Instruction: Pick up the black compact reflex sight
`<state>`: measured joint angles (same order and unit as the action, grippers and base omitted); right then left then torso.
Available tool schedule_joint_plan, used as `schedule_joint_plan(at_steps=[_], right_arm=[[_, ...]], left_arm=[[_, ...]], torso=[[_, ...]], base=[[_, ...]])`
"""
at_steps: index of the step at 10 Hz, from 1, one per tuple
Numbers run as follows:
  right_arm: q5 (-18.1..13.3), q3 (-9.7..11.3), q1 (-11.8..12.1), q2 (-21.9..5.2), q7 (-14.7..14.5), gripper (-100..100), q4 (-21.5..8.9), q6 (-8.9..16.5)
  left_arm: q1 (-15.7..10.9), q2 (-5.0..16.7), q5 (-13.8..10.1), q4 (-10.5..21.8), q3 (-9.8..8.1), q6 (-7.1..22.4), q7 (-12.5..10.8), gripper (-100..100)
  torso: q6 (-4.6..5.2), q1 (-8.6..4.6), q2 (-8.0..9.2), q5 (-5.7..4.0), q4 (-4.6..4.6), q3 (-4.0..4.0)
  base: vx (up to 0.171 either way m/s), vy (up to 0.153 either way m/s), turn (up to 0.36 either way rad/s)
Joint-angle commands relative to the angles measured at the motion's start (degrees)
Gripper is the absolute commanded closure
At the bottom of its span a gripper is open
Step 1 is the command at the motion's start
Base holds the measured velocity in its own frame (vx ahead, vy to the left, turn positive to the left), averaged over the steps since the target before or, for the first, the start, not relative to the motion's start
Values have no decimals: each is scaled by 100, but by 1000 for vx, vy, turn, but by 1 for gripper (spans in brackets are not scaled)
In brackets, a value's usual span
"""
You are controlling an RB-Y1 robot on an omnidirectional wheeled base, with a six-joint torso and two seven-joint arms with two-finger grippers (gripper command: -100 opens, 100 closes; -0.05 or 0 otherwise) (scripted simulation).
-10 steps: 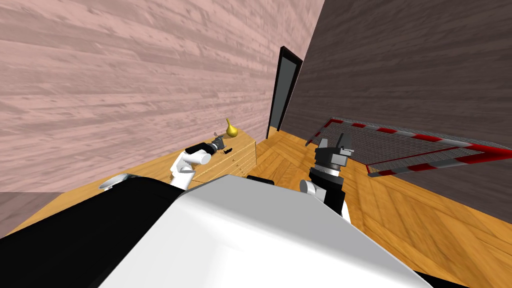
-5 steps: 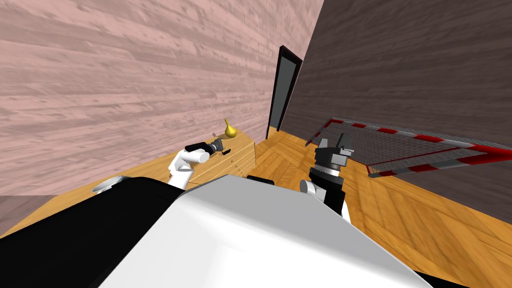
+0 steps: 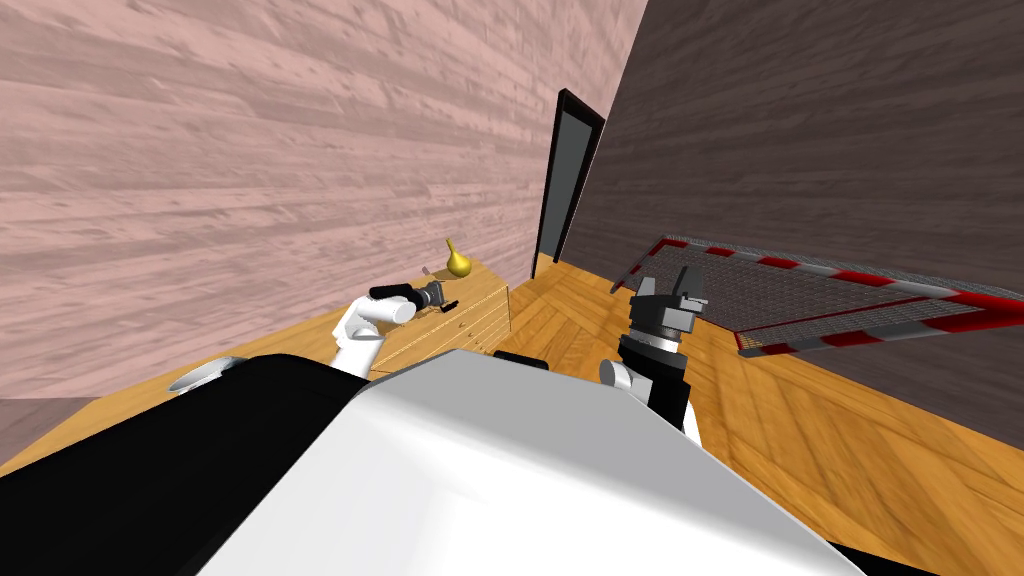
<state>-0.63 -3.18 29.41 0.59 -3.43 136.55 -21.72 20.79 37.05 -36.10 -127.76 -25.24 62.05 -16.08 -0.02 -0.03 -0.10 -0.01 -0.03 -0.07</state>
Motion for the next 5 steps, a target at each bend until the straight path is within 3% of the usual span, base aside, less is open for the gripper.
schedule_joint_plan(at_steps=[1, 2, 3, 5], right_arm=[[0, 0, 0, 0, 0, 0, 0, 0], [0, 0, 0, 0, 0, 0, 0, 0], [0, 0, 0, 0, 0, 0, 0, 0], [0, 0, 0, 0, 0, 0, 0, 0]], left_arm=[[-35, 74, -140, 169, -69, 286, -120, -100], [-35, 74, -140, 169, -69, 455, -120, -100], [-77, 152, -272, 305, -144, 625, -266, -100], [-77, 152, -272, 305, -144, 887, -266, -100]], torso=[[0, 0, 0, 0, 0, 0], [0, -2, -6, 0, -1, -3], [0, -2, -8, 0, -2, -4], [0, -5, -11, -1, -3, -6]], base=[[51, -21, 3], [56, -21, 5], [69, -37, 5], [42, -17, 4]])
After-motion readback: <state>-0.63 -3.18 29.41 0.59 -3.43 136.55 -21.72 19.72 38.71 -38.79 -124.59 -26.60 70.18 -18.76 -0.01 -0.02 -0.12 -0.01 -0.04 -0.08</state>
